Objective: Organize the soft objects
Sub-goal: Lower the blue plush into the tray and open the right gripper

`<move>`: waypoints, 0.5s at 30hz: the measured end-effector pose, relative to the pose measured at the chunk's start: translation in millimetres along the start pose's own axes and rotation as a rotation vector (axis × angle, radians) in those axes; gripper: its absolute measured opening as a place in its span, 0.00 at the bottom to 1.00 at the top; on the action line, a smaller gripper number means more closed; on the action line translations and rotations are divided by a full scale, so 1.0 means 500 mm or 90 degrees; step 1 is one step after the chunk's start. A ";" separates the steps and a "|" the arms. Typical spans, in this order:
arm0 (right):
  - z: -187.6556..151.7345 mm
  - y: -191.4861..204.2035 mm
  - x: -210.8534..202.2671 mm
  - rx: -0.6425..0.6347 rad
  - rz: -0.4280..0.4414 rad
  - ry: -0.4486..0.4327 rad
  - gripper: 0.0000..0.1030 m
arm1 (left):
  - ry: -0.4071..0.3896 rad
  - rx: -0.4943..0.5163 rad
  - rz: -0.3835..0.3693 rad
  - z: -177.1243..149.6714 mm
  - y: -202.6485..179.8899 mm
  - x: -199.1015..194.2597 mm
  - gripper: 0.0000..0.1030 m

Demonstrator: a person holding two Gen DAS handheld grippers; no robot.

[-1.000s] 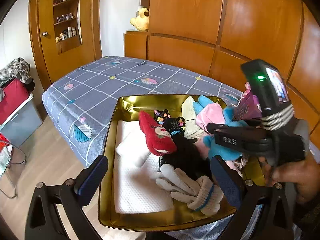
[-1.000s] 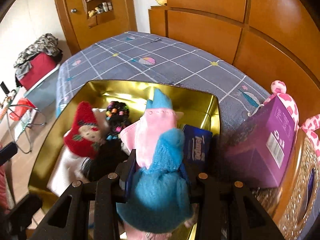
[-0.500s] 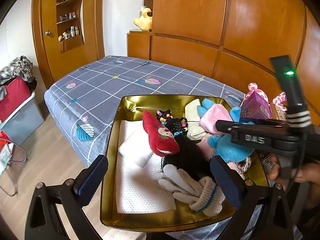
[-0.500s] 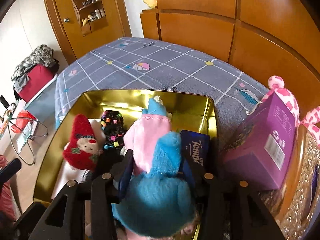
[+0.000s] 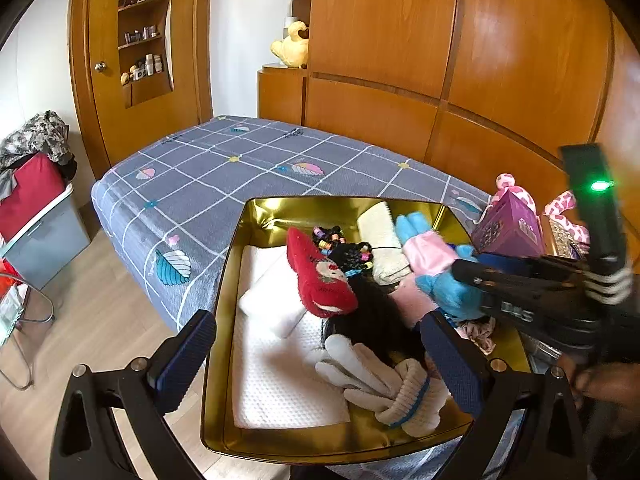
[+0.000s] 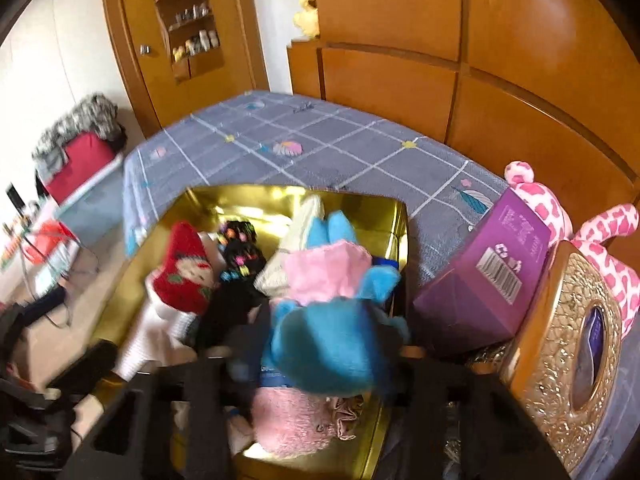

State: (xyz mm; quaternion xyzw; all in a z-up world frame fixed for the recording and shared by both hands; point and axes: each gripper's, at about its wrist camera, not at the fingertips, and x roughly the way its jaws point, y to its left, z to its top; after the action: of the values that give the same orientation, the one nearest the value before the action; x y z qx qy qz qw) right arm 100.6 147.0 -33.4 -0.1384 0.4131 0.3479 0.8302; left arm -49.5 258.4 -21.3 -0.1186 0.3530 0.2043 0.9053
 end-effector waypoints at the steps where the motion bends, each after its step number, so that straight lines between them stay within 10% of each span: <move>1: 0.000 0.003 0.013 -0.006 -0.011 0.004 0.33 | 0.001 0.001 0.000 0.001 -0.002 -0.002 1.00; 15: -0.016 -0.018 -0.054 0.037 -0.017 -0.051 0.46 | -0.008 0.014 -0.014 -0.007 -0.038 -0.026 1.00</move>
State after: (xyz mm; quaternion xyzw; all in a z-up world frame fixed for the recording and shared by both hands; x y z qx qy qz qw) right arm 90.9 123.6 -17.9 -0.1055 0.3873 0.3297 0.8545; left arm -51.5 236.6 -13.7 -0.1111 0.3481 0.1913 0.9110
